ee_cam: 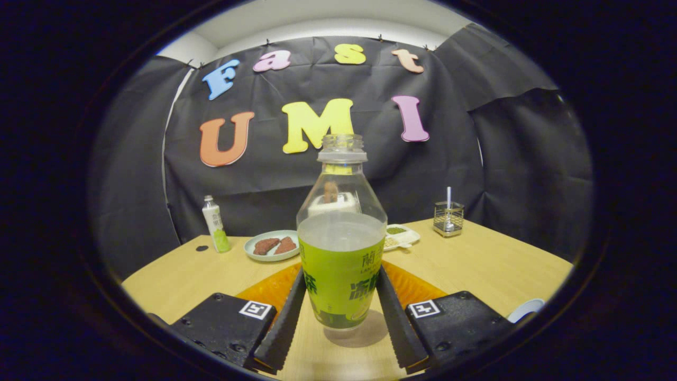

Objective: Take the bottle from table, then pour the juice into the cup, finally place the bottle on the coaster

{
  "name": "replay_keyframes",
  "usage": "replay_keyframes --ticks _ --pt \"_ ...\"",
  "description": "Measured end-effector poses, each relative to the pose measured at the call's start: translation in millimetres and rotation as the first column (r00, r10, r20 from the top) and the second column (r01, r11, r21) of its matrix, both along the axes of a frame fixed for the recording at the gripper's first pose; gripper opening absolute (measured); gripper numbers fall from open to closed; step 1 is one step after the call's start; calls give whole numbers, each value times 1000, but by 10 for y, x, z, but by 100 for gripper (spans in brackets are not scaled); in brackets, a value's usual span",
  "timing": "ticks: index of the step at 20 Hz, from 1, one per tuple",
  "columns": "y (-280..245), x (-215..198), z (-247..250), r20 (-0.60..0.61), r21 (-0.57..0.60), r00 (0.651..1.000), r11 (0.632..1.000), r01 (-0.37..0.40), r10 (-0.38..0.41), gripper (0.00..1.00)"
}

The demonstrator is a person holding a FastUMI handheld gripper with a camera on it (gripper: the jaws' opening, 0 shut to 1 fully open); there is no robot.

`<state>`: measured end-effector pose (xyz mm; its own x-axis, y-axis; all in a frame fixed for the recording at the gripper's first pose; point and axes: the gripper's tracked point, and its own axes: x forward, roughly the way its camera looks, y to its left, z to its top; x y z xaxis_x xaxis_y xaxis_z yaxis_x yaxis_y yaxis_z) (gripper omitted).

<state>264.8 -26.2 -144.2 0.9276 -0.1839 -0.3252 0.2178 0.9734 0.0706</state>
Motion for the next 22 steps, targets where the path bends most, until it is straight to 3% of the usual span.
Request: replay_keyframes --ticks 5,11,14,18,22 --pt "-72 75 -326 -104 -40 995 999 -2 -2 80" --pt "-113 90 -441 -126 -56 992 998 -9 1 80" --pt "-145 96 -442 -135 -70 991 998 8 -17 83" --pt "-113 72 -437 -159 -73 987 997 -7 -5 99" --pt "-102 -67 -247 -144 -99 990 995 -7 -7 100"
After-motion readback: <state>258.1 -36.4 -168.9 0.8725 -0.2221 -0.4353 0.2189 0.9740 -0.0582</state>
